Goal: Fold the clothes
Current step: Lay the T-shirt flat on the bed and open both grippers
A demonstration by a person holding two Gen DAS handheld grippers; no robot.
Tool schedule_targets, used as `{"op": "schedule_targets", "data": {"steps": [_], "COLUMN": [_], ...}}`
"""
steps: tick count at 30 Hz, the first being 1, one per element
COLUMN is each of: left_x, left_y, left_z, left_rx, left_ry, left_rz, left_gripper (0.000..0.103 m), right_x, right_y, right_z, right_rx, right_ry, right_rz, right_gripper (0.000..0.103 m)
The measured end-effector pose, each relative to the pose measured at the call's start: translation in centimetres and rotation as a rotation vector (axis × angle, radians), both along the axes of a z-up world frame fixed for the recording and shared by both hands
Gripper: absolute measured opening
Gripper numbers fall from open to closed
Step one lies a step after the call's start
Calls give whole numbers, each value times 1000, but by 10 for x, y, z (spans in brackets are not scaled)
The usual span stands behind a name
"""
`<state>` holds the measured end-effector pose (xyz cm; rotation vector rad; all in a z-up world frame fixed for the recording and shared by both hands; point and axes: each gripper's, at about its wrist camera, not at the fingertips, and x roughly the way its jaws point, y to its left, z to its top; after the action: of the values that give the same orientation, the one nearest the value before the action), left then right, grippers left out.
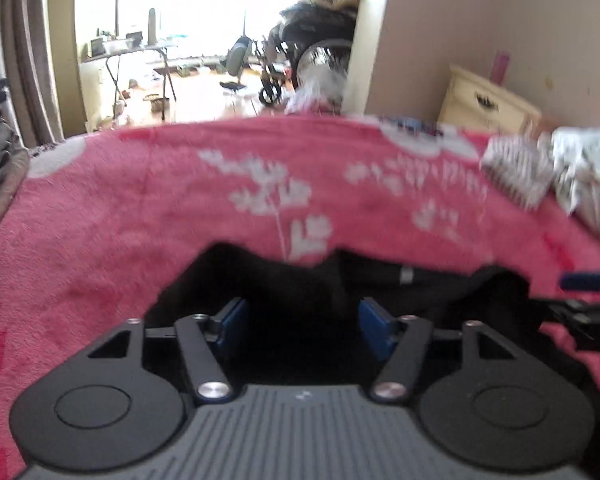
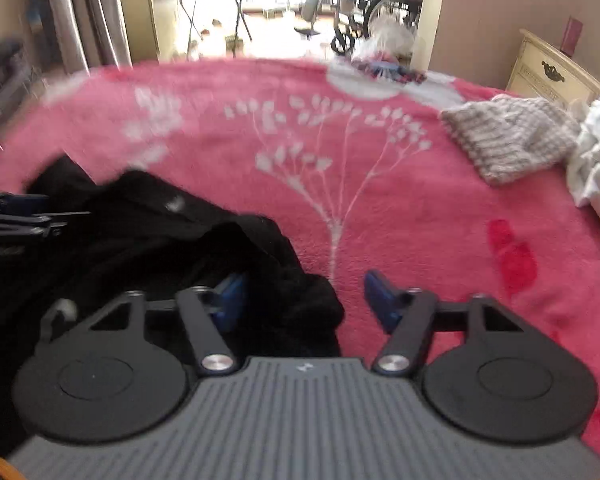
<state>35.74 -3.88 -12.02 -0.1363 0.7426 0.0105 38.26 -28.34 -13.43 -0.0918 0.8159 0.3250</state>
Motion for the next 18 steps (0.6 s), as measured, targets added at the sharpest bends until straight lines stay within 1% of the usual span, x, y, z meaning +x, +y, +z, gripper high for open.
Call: {"op": "schedule_targets", "data": {"steps": [1,3,5,7,10,13,16,18], "left_x": [-4,-10,-18,-31,-57,-84,-112,-130], "left_y": [3,7,11,17,25,29,28,26], "left_z": [8,22,38,56,89,123,158,179], "left_rx": [-18,-56,-92,-116,-115,-107,-84,-71], "left_ry": [-12,-25,-34,-57,-103,-151,-207,-240], "left_rz": [18,46,67,77,85,76,54,39], "left_gripper": [69,69,70,70,70,71,74,75], "right_x": [-7,-21,-40,-62,-110,-157,-196,-217], "right_y": [-10,-31,-60,-90,-114,-120,-113,-107], "right_z": [8,25,42,53,56,55,53,53], "right_rx": [37,111,247,401,576,667,714,755], "right_ry": [-4,-12,9,36,79,114,148,190], "right_rz": [-19,-57,-111,-175,-242,-265,-257,-247], "right_gripper": [78,81,81,82,82,82,82,82]}}
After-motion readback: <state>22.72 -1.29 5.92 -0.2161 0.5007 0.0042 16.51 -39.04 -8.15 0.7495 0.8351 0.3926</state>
